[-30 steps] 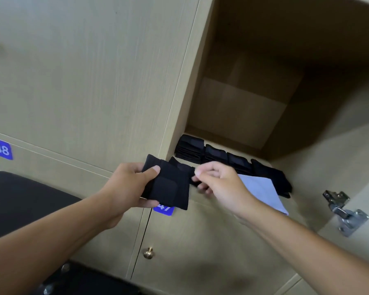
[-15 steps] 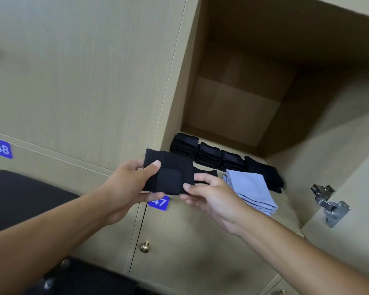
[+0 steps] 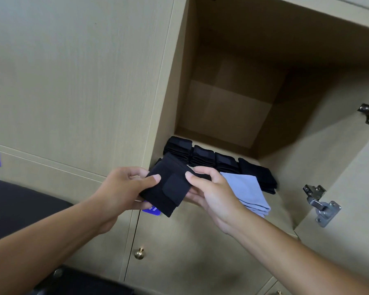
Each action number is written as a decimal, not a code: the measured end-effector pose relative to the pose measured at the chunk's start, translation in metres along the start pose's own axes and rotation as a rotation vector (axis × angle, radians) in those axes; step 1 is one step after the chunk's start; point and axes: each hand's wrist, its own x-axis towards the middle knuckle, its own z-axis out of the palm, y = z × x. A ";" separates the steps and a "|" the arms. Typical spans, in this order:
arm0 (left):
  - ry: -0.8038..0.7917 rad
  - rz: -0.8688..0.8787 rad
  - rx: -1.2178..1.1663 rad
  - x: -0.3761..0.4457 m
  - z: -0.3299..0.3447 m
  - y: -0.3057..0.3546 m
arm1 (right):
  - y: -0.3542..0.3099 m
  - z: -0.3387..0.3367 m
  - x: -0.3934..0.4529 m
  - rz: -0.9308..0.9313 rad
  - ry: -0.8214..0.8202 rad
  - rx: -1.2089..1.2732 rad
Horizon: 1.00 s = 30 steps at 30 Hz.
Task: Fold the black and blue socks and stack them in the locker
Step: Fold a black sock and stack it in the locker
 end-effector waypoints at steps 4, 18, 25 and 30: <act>0.021 -0.022 -0.058 0.002 0.002 -0.001 | 0.003 0.003 -0.004 -0.050 -0.061 -0.108; -0.059 0.073 0.447 0.004 0.013 -0.007 | -0.041 -0.059 0.086 -0.133 0.204 -0.271; -0.079 0.096 0.563 0.010 0.013 -0.014 | -0.053 -0.084 0.155 -0.071 0.333 -0.369; -0.093 0.115 0.599 0.014 0.016 -0.018 | -0.051 -0.085 0.183 -0.062 0.384 -0.417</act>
